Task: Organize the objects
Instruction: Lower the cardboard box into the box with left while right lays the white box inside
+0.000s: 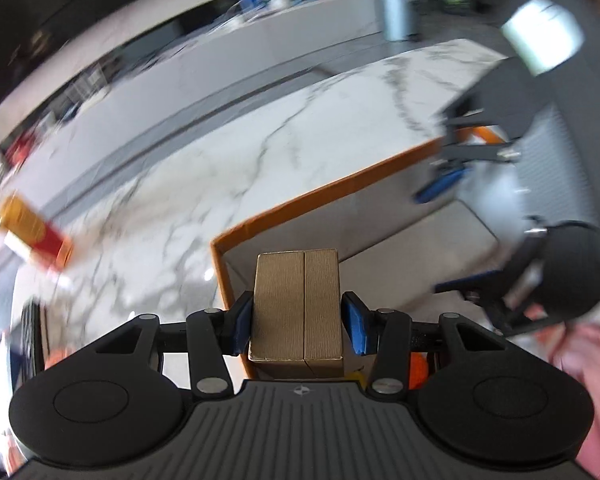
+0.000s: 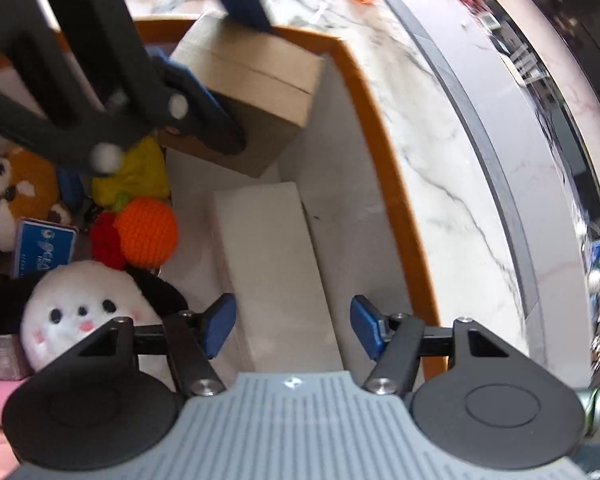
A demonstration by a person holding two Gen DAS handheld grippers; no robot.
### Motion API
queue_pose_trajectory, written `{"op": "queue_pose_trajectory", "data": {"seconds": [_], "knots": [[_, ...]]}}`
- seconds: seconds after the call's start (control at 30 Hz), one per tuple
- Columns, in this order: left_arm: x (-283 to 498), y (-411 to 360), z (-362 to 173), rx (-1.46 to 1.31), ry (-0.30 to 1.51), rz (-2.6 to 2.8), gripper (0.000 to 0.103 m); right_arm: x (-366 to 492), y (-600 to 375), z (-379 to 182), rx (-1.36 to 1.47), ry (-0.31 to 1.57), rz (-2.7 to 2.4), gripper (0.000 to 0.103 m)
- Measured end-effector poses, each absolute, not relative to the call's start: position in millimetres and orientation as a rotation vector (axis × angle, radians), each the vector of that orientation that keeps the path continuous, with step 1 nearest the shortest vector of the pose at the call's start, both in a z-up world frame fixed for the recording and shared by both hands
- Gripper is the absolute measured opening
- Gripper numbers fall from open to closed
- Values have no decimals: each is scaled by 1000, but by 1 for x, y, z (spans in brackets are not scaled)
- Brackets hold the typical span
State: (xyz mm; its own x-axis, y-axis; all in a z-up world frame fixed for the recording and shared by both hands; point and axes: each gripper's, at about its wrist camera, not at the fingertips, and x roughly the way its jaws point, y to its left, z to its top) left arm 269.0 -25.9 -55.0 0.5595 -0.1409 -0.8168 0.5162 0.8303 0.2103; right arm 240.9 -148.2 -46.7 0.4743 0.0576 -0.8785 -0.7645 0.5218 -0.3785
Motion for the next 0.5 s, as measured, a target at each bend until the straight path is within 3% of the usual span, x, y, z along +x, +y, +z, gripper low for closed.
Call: {"op": "queue_pose_trajectory", "data": {"seconds": [0.5], "knots": [[277, -67, -72, 526, 898, -81, 54, 216, -181, -29, -689, 852, 501, 64]]}}
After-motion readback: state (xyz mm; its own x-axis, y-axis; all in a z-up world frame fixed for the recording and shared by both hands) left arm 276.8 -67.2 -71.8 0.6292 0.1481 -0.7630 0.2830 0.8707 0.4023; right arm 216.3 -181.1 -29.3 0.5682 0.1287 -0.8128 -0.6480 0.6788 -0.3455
